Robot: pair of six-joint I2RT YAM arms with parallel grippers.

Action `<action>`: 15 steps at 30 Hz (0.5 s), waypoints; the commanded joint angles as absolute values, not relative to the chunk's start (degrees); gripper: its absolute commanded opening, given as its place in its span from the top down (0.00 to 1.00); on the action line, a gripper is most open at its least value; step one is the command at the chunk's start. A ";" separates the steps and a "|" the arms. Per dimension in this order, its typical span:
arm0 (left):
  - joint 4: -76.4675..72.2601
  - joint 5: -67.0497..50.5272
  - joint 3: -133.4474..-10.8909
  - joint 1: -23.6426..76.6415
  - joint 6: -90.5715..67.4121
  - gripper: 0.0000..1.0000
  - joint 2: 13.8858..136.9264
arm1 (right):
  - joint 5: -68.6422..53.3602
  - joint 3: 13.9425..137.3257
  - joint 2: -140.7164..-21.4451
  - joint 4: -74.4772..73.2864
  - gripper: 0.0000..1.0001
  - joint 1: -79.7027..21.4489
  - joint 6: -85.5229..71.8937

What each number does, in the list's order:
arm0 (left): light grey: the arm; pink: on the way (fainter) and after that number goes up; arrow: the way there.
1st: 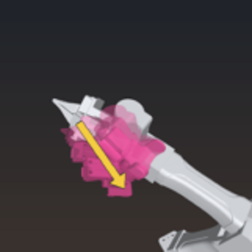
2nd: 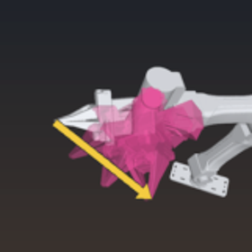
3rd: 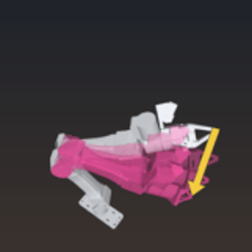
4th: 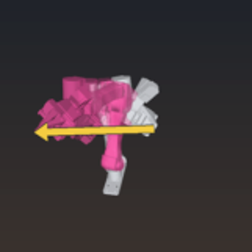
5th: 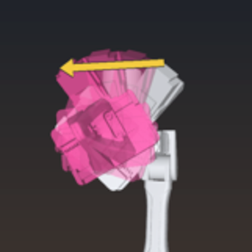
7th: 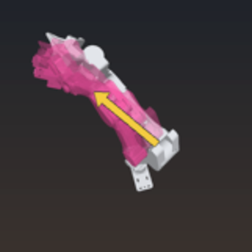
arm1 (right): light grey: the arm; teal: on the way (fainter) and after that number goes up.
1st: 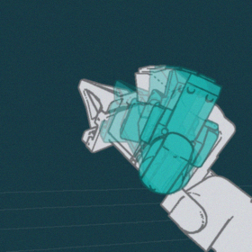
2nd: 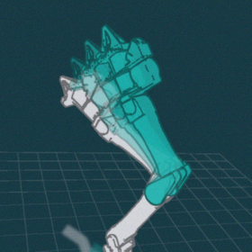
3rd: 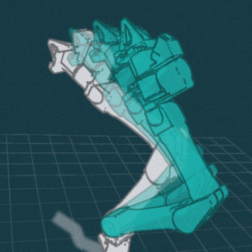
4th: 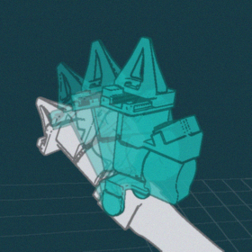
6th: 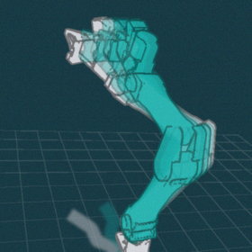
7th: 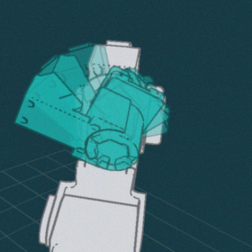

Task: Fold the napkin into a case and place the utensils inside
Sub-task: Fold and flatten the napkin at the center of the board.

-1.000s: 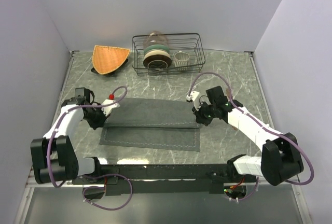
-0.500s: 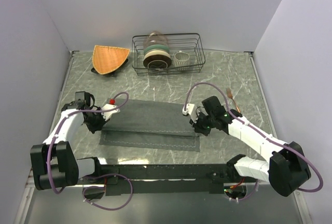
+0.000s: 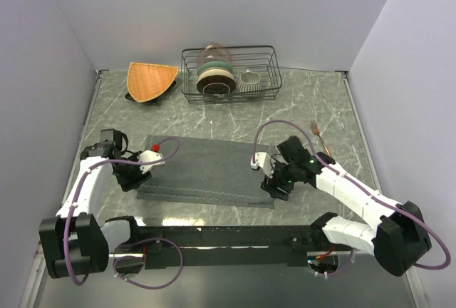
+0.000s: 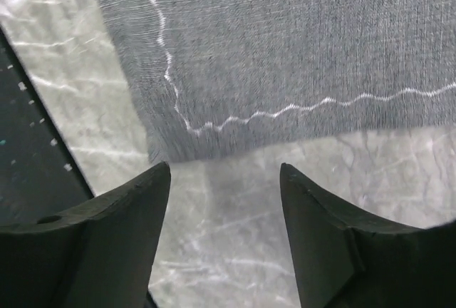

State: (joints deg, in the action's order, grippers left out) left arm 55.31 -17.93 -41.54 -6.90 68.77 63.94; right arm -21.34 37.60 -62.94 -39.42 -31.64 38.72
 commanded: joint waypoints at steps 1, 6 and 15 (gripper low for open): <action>58.80 -19.60 -44.03 -6.86 72.16 0.46 62.66 | -22.58 42.01 -60.29 -44.56 0.29 -32.08 38.51; 58.54 -19.60 -42.90 -6.86 73.82 0.45 64.95 | -23.38 42.28 -62.05 -42.55 0.33 -34.70 36.57; 54.85 -19.95 -42.01 -6.94 76.38 0.41 67.23 | -19.52 38.94 -65.04 -38.24 0.36 -41.74 36.83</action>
State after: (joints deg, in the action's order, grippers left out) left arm 56.38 -17.85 -42.09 -6.90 73.47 66.26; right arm -21.54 40.07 -63.90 -41.28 -39.33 36.95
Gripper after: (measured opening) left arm 0.572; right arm 0.644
